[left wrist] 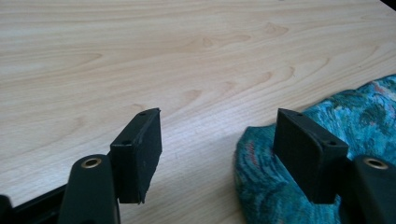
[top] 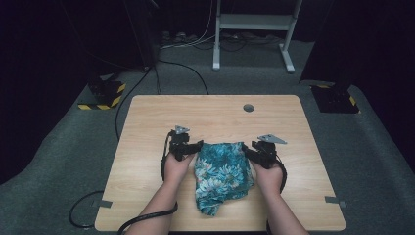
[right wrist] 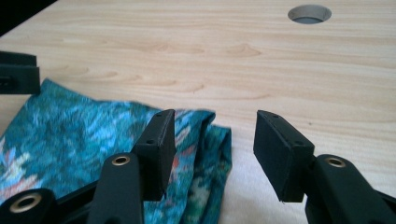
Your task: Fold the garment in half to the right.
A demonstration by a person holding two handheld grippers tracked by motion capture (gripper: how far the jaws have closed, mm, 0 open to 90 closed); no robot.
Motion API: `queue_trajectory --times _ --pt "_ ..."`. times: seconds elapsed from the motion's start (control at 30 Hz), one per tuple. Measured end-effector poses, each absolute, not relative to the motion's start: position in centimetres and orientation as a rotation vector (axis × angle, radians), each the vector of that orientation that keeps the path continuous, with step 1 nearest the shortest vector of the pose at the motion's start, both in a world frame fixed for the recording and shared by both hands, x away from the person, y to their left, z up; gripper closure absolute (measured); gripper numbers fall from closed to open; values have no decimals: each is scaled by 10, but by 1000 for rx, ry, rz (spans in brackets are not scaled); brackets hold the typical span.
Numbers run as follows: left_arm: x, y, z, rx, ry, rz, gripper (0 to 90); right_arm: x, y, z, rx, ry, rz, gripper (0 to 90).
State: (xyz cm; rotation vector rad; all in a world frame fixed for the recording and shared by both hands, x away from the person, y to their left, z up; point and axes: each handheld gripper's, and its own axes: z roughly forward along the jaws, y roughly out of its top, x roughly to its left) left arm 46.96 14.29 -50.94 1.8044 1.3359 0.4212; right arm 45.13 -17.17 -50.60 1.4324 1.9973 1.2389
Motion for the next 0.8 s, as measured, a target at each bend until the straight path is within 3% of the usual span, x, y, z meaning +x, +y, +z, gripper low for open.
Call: queue_trajectory --times 0.23,0.6,0.67,0.8 --pt "467 159 -519 1796 1366 405 322 460 -163 -516 1449 2044 1252 511" --pt "467 142 -530 1858 1354 394 331 462 -157 -524 1453 2079 1221 565" --pt "469 141 -532 1871 1382 411 333 462 -156 -524 1440 2086 1209 609" --pt "468 148 -529 1846 1407 429 339 461 -155 -525 1413 2098 1172 824"
